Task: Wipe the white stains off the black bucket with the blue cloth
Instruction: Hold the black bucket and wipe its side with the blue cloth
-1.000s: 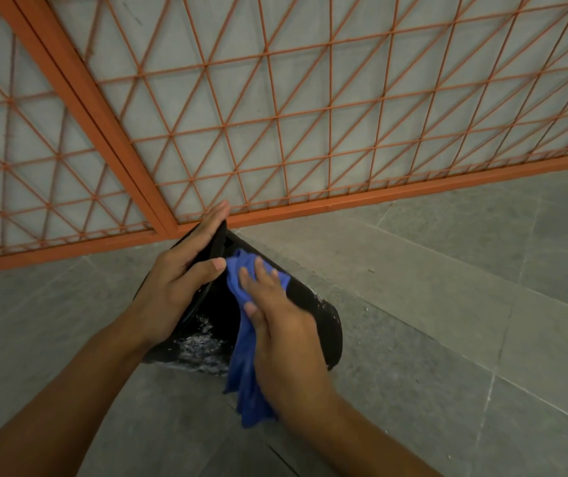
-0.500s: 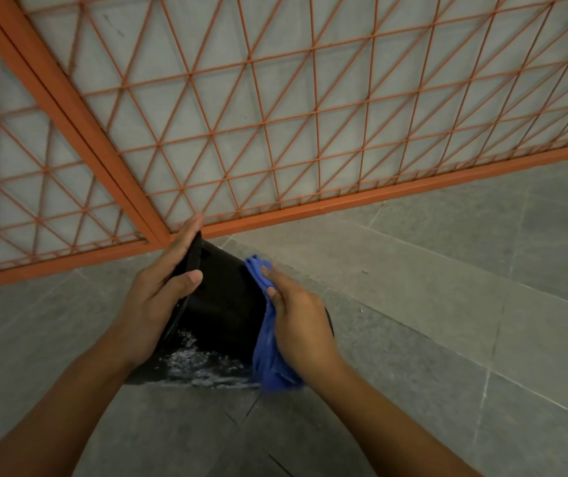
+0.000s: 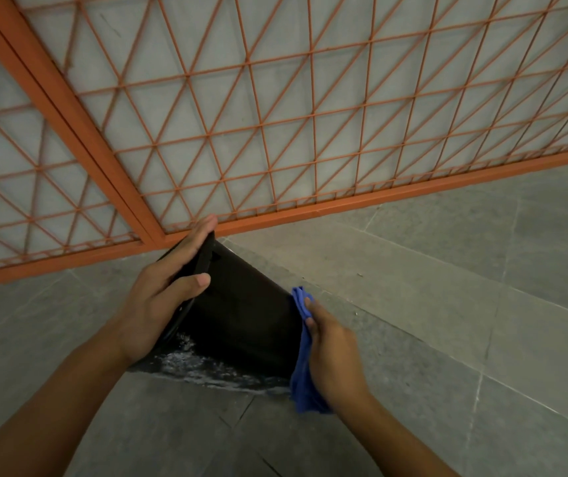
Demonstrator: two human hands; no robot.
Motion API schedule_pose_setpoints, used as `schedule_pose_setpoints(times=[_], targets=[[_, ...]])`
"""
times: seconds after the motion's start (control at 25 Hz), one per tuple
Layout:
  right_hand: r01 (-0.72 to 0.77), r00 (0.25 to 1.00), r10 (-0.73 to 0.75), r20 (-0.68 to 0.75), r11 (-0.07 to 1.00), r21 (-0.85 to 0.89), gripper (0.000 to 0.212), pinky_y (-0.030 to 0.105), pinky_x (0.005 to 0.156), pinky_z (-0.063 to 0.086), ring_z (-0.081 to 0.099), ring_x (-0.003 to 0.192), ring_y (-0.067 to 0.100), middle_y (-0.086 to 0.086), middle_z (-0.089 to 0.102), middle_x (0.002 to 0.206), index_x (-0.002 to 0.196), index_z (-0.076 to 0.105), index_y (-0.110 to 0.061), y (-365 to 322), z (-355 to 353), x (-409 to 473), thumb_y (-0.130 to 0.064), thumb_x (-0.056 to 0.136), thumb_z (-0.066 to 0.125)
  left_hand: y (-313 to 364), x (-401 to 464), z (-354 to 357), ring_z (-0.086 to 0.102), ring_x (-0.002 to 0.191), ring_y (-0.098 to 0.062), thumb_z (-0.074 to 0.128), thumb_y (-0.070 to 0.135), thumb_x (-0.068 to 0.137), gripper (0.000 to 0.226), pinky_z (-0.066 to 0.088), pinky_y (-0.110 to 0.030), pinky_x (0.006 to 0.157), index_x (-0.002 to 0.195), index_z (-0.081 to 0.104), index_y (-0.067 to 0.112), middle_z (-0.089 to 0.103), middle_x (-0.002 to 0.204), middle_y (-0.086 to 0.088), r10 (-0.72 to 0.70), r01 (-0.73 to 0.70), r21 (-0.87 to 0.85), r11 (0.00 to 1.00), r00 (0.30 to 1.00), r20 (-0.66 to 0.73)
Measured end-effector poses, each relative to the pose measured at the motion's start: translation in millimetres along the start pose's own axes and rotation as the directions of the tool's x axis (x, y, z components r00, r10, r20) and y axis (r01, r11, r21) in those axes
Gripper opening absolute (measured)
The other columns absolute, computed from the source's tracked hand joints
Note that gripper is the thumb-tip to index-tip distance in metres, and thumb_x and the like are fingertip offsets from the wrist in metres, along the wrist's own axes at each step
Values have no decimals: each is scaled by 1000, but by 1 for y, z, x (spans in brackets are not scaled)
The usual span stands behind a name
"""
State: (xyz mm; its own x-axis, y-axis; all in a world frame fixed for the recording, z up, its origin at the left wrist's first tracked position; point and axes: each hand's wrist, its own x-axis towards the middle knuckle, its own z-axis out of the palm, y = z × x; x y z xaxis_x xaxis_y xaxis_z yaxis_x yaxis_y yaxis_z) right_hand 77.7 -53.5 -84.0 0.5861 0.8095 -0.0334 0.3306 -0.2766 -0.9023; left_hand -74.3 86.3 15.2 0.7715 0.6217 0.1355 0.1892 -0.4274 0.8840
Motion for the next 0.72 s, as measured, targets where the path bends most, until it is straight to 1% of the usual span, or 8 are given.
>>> schedule_pose_setpoints(times=[0.12, 0.16, 0.28, 0.36, 0.52, 0.6, 0.68, 0.72], targets=[[107, 994, -107, -16, 994, 23, 40, 16, 101, 25, 37, 131, 15, -1, 41, 141, 134, 39, -20, -11, 3, -11, -13, 95, 37, -2, 2, -1, 29, 141, 3, 51, 44, 73, 76, 23, -12, 113, 145, 36, 27, 36, 152, 18, -9, 9, -13, 1000, 1000, -4], [143, 990, -143, 8, 990, 14, 40, 14, 100, 24, 36, 131, 15, -1, 41, 142, 134, 39, -19, -13, 5, -5, -12, 95, 37, -3, 3, -3, 30, 141, 1, 51, 45, 72, 76, 23, -17, 115, 145, 37, 28, 37, 152, 17, -20, 20, -24, 1000, 1000, -23], [52, 998, -51, 32, 998, -31, 39, 21, 98, 31, 43, 125, 22, 6, 47, 137, 134, 39, -18, -5, 2, 17, -11, 95, 37, -7, 0, -8, 33, 141, -3, 51, 46, 72, 75, 21, -38, 120, 145, 39, 31, 40, 151, 14, -48, 45, -30, 999, 995, -92], [-37, 999, 37, 9, 999, -35, 40, 26, 100, 33, 44, 125, 24, 8, 47, 137, 134, 39, -19, 6, -1, 11, -11, 95, 36, -9, -4, -11, 33, 141, -3, 51, 47, 72, 74, 22, -42, 120, 144, 39, 32, 40, 150, 16, -60, 59, -16, 998, 992, -110], [92, 996, -92, 10, 995, -29, 41, 23, 105, 25, 34, 133, 18, 2, 38, 144, 135, 37, -18, 0, 6, -10, -12, 95, 36, -16, -8, -16, 34, 142, -10, 51, 44, 75, 71, 22, -49, 118, 144, 38, 37, 40, 151, 12, -63, 60, -30, 998, 995, -83], [64, 997, -62, 45, 997, -48, 39, 21, 96, 32, 44, 125, 23, 7, 48, 136, 133, 40, -16, 2, 7, 8, -10, 95, 37, -15, -7, -15, 35, 141, -11, 51, 44, 75, 70, 22, -49, 118, 144, 39, 39, 41, 150, 11, -69, 66, -38, 997, 993, -94], [-55, 998, 54, -28, 997, -62, 37, 18, 78, 37, 56, 110, 25, 11, 60, 120, 130, 45, -15, 11, 2, 20, -7, 95, 37, -12, -6, -11, 34, 141, -6, 51, 45, 73, 73, 22, -43, 119, 144, 39, 37, 40, 150, 15, -64, 62, -21, 998, 993, -102], [-95, 994, 92, -59, 993, -65, 38, 17, 76, 37, 57, 109, 23, 10, 61, 120, 131, 44, -16, 16, -1, 15, -7, 95, 37, -9, -6, -9, 33, 141, -3, 50, 46, 72, 74, 22, -39, 119, 144, 38, 35, 40, 150, 17, -57, 56, -5, 998, 993, -100]])
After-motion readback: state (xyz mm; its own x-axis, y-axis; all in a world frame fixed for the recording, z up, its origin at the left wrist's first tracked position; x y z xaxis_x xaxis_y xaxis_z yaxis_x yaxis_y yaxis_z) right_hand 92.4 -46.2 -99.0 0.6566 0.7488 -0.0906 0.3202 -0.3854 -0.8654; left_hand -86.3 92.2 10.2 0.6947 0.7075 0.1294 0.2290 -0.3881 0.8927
